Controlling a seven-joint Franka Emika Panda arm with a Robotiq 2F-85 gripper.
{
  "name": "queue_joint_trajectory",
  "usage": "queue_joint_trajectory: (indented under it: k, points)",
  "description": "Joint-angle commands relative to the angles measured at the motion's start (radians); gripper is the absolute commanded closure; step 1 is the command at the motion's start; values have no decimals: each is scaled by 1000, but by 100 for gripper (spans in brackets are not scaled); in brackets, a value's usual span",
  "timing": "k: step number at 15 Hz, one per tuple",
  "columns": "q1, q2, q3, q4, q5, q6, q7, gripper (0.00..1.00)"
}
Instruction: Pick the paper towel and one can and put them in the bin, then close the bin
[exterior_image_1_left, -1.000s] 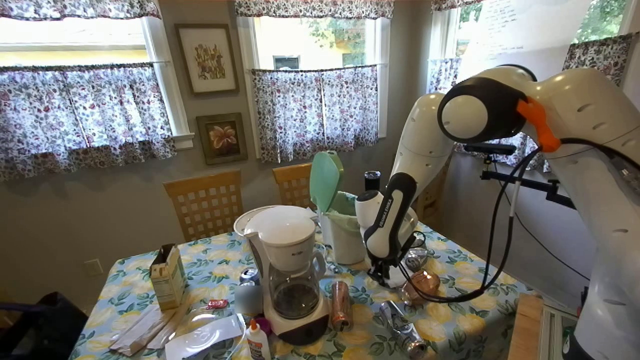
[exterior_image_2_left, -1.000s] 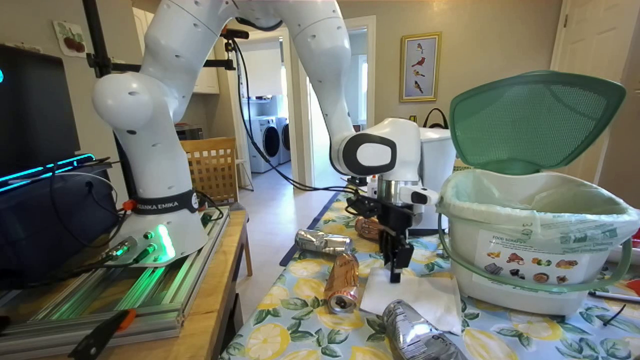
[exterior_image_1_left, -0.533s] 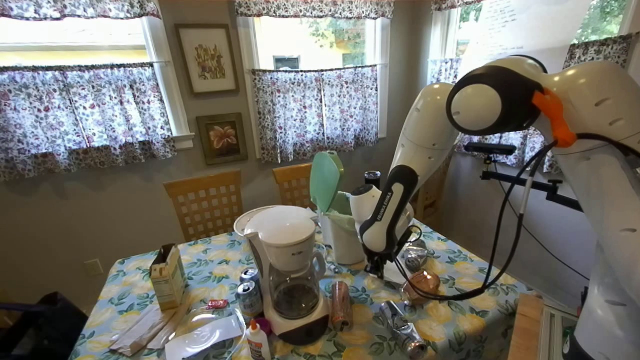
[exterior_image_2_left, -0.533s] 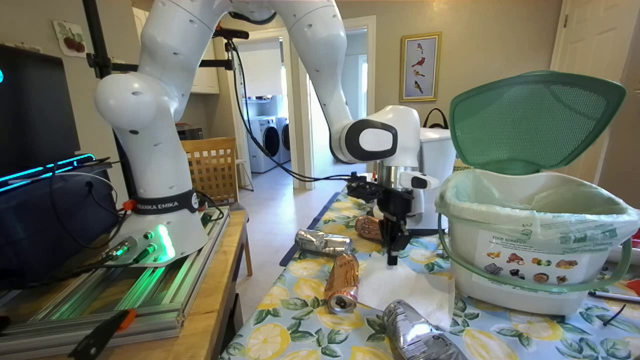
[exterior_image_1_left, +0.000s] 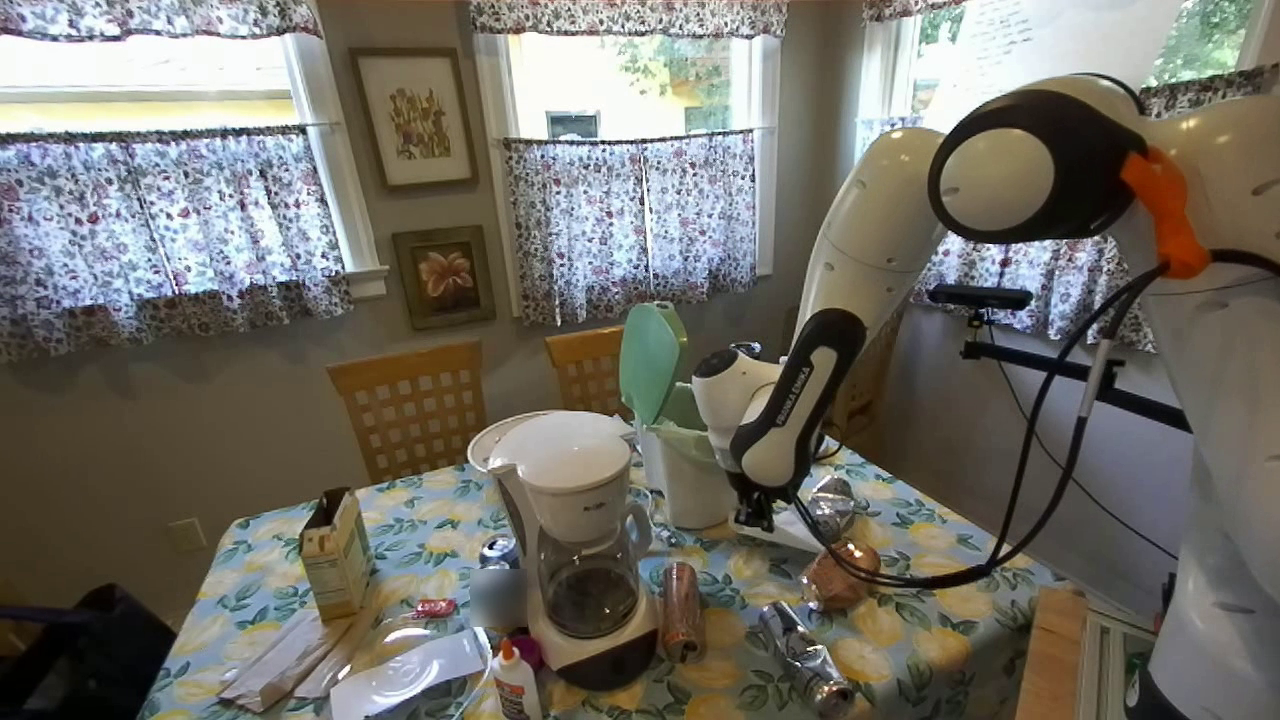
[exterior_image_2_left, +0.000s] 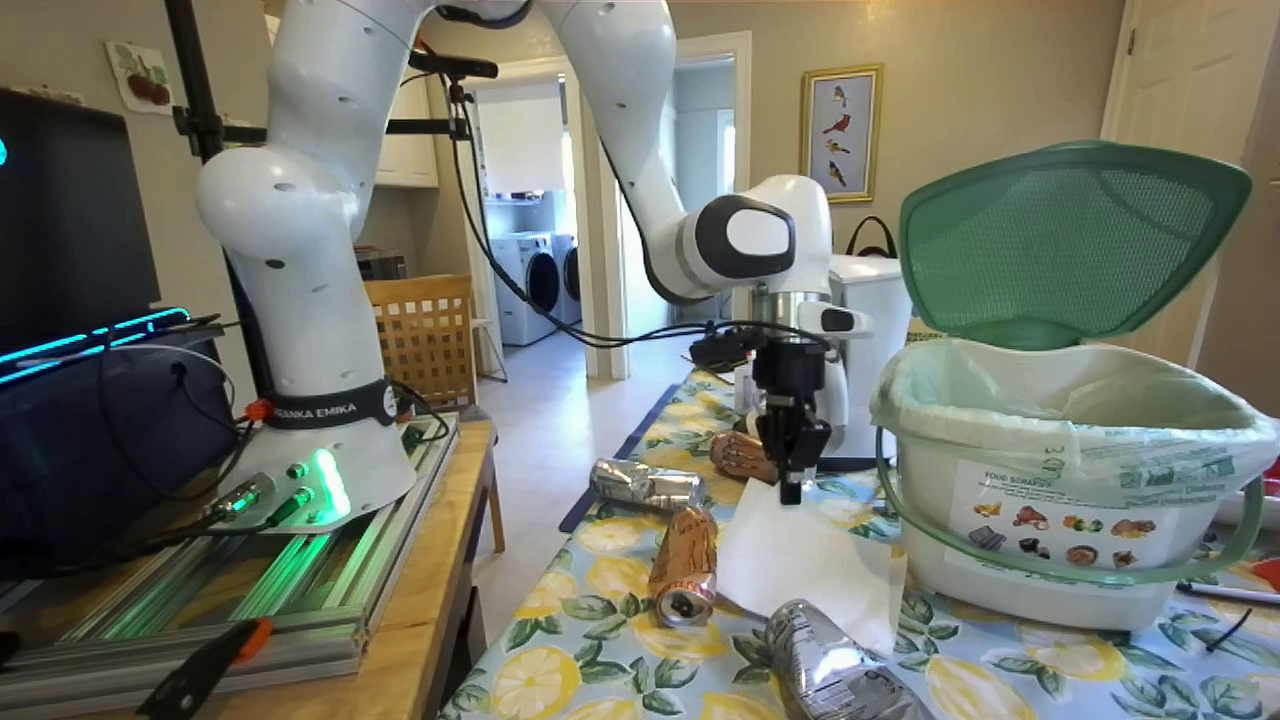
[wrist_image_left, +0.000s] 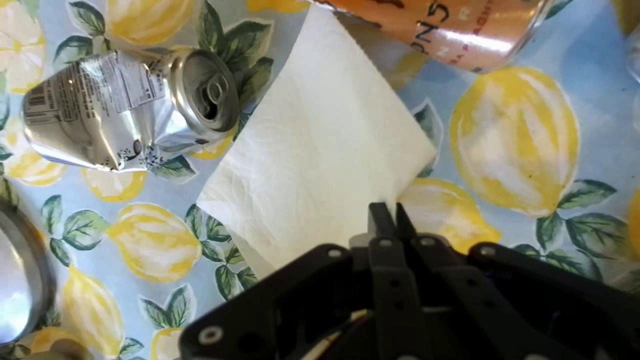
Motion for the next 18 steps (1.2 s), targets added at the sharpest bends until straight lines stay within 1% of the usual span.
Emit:
queue_joint_trajectory:
  k: [1,5,6,9,12,15,18]
  points:
    - [19,-90,4,-54,-92,-85,69,100]
    - [19,-139,33,-72,-160,-159,128,100]
    - [22,-145,31,-71,-195,-161,164,100]
    - [6,-172,51,-78,-252,-183,222,100]
    - [-8,-191,69,-79,-293,-203,267,100]
    - [-20,-217,98,-95,-289,-235,269,100]
    - [-26,-236,137,-110,-271,-299,254,100]
